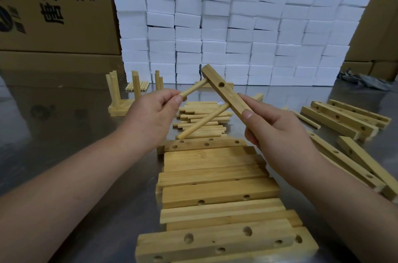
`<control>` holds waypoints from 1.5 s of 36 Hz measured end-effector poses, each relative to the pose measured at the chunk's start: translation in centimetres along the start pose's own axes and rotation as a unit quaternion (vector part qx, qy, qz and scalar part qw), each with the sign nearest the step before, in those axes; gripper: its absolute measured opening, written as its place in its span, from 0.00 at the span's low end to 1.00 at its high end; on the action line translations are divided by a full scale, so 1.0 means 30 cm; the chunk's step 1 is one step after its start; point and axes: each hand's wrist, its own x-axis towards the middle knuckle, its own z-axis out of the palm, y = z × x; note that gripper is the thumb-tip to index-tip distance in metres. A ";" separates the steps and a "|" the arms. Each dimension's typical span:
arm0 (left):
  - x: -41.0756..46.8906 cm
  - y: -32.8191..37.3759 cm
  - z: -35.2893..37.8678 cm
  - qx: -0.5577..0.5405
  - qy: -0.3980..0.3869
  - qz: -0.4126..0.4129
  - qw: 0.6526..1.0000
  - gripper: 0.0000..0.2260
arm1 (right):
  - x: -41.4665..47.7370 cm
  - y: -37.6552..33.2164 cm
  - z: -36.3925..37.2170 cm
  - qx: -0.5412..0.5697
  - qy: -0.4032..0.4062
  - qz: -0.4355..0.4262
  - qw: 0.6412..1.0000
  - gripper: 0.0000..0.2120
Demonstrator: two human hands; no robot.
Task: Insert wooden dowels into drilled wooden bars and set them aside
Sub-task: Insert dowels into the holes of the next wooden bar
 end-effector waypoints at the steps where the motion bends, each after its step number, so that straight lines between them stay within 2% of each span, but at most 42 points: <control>1: 0.000 0.002 -0.001 0.009 0.000 -0.002 1.000 0.10 | 0.000 0.002 0.001 0.000 -0.001 0.001 1.000 0.14; 7: 0.003 0.016 -0.004 0.026 0.010 -0.029 0.999 0.12 | 0.001 0.018 0.001 -0.013 -0.002 0.001 1.000 0.15; 13: 0.015 0.025 -0.001 -0.095 -0.019 -0.113 0.989 0.13 | 0.001 0.031 0.005 -0.042 -0.008 0.008 0.999 0.18; 16: 0.028 0.033 -0.006 -0.179 -0.046 -0.165 0.969 0.13 | -0.002 0.033 0.010 -0.050 -0.009 0.005 0.999 0.19; 20: 0.030 0.024 -0.013 -0.246 -0.096 -0.193 0.945 0.14 | -0.004 0.037 0.011 -0.049 -0.013 0.001 0.999 0.18; 25: 0.043 0.018 -0.026 -0.345 -0.136 -0.256 0.893 0.16 | -0.008 0.028 0.013 -0.065 -0.021 -0.022 0.997 0.18; 31: 0.035 0.007 -0.009 -0.272 -0.096 -0.217 0.933 0.19 | 0.001 0.036 0.020 -0.093 -0.010 -0.012 0.996 0.22; 33: 0.038 0.002 -0.011 -0.259 -0.092 -0.212 0.938 0.20 | 0.001 0.033 0.023 -0.080 -0.005 -0.007 0.997 0.19; 35: 0.042 0.001 -0.011 -0.260 -0.076 -0.205 0.940 0.17 | 0.001 0.030 0.021 -0.046 0.003 0.002 0.999 0.15; 39: 0.040 0.001 -0.010 -0.261 -0.049 -0.174 0.948 0.09 | 0.005 0.028 0.016 0.021 0.017 0.019 0.999 0.15; 45: 0.026 -0.007 -0.007 -0.073 -0.007 -0.076 0.994 0.06 | 0.008 0.030 0.017 0.017 0.014 0.035 0.999 0.15; 48: 0.019 -0.004 -0.010 0.000 0.006 -0.043 0.999 0.07 | 0.003 0.019 0.017 0.021 0.002 0.036 0.999 0.15; 54: 0.004 0.006 -0.012 0.129 -0.022 0.019 0.991 0.09 | -0.003 0.003 0.014 0.014 -0.011 0.031 0.999 0.18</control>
